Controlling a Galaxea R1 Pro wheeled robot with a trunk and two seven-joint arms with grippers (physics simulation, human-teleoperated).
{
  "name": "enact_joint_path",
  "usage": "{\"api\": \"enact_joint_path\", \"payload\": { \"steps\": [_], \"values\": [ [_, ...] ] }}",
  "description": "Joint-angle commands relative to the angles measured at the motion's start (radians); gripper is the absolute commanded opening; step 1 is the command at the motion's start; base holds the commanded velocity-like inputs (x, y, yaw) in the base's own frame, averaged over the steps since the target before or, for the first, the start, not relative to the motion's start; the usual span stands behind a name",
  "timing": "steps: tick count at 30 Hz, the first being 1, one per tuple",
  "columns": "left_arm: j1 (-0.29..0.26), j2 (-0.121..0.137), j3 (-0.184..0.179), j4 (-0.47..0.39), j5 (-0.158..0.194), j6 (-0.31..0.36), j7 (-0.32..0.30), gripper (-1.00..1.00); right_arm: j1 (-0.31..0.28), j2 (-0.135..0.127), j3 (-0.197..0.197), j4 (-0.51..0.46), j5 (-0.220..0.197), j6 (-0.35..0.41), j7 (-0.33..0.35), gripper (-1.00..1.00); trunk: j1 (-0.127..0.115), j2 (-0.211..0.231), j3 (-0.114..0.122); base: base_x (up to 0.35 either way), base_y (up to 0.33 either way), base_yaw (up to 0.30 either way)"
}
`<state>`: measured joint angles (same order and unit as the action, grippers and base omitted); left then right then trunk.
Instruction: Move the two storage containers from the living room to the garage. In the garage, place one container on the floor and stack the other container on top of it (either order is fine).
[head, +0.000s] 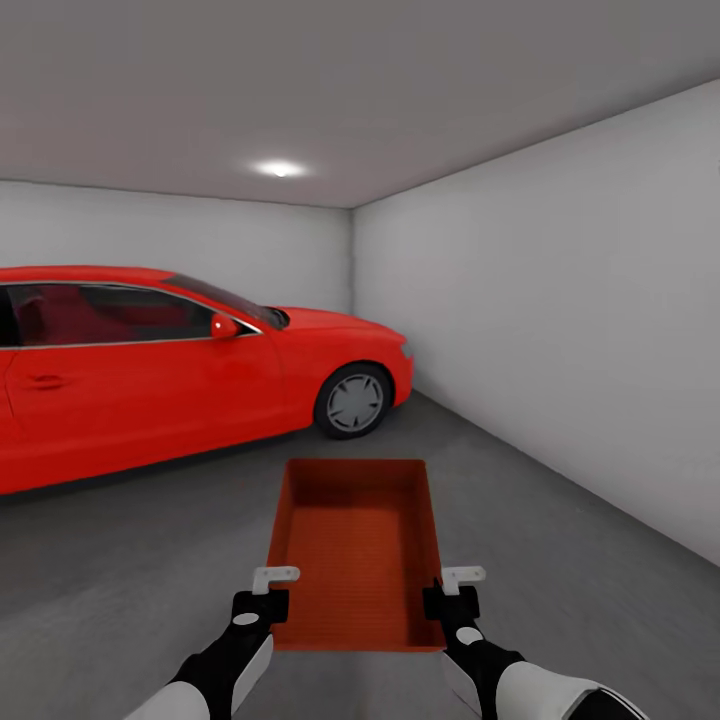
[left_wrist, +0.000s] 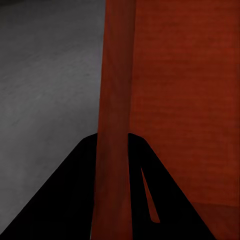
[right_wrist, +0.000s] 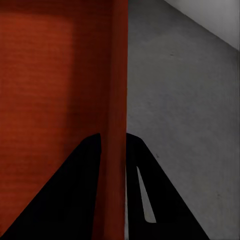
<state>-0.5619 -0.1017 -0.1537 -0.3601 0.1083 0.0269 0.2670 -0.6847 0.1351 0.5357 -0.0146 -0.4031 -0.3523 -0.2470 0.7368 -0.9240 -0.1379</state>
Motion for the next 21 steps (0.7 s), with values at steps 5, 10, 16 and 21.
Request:
{"api": "enact_joint_path", "payload": {
  "steps": [5, 10, 16, 21],
  "values": [
    [-0.001, 0.001, 0.003, -0.006, -0.002, 0.004, 0.009, -1.00, -0.001, 0.000, -0.060, 0.013, -0.026, -0.007, -0.005, -1.00, 0.001, -0.001, -0.001, 0.321, 0.000, -0.022],
    [-0.001, 0.000, 0.003, -0.006, -0.002, 0.004, 0.009, -1.00, -0.001, 0.000, -0.060, 0.013, -0.027, -0.006, -0.005, -1.00, 0.001, -0.001, -0.001, 0.321, 0.000, -0.002],
    [-0.001, 0.001, 0.003, -0.006, -0.002, 0.004, 0.009, -1.00, -0.001, 0.000, -0.060, 0.013, -0.026, -0.006, -0.006, -1.00, 0.001, -0.001, -0.001, 0.321, 0.000, 0.000],
    [-0.001, 0.001, 0.003, -0.006, -0.002, 0.004, 0.009, -1.00, -0.001, 0.000, -0.060, 0.013, -0.026, -0.007, -0.005, -1.00, 0.001, -0.001, -0.001, 0.321, 0.000, -0.006]
  ]
}}
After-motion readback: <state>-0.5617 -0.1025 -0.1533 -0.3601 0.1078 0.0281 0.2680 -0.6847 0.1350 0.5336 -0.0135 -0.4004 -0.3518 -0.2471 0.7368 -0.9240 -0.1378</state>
